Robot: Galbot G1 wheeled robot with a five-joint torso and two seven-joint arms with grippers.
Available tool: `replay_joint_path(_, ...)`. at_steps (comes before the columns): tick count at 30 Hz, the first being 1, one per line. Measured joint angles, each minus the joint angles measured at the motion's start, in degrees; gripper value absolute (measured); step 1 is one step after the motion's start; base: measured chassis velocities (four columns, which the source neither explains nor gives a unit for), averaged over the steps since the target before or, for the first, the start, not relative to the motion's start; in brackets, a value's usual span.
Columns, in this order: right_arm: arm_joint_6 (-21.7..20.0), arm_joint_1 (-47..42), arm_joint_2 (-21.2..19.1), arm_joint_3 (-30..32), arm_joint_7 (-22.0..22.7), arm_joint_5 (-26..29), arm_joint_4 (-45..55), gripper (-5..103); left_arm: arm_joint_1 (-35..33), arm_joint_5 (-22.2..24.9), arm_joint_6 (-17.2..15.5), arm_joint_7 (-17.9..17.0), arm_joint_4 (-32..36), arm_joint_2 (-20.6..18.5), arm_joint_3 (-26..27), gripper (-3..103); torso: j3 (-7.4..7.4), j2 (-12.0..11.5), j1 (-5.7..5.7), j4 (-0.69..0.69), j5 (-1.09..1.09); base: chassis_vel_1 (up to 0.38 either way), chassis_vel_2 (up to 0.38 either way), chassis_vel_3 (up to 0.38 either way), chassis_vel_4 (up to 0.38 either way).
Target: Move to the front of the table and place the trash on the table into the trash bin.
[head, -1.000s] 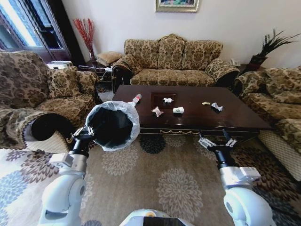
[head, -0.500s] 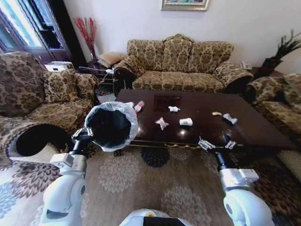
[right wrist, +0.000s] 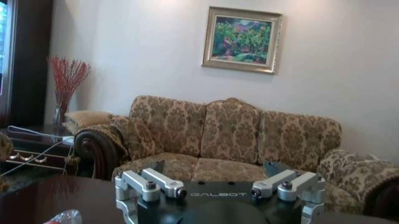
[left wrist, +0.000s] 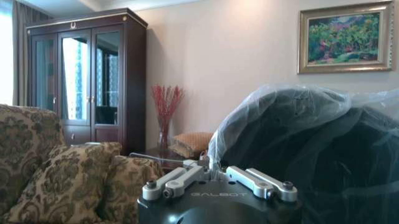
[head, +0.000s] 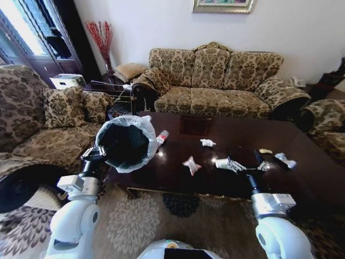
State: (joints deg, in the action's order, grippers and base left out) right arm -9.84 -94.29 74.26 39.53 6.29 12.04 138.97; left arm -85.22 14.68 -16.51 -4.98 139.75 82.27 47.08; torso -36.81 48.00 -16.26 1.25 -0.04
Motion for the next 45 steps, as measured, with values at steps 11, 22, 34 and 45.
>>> replay_joint_path(11, -0.05, 0.03, 0.00, 0.01, 0.02, 0.00, -0.01, 100, 0.01, 0.00, -0.03, 0.08, -0.03, -0.01, -0.01, 2, -0.01, -0.07, -0.05, -0.03, 0.05, -0.151, 0.156, 0.140, -0.141)
replay_joint_path(22, -0.08, 0.00, 0.00, 0.01, 0.03, 0.01, 0.00, 100, -0.01, -0.01, -0.06, 0.09, -0.02, 0.00, 0.01, 2, 0.05, -0.09, 0.04, 0.00, 0.03, 0.022, -0.016, -0.028, 0.022)
replay_joint_path(34, -0.08, 0.02, 0.00, 0.01, 0.03, 0.02, 0.00, 100, 0.00, -0.01, -0.06, 0.13, -0.02, -0.01, 0.00, 2, 0.05, -0.13, 0.03, -0.01, 0.03, 0.000, 0.000, 0.000, 0.000)
replay_joint_path(45, -0.08, 0.02, 0.00, 0.01, 0.03, 0.02, 0.00, 100, 0.00, -0.01, -0.06, 0.13, -0.03, 0.00, -0.01, 2, 0.06, -0.14, 0.02, -0.01, 0.03, 0.000, 0.000, 0.000, 0.000)
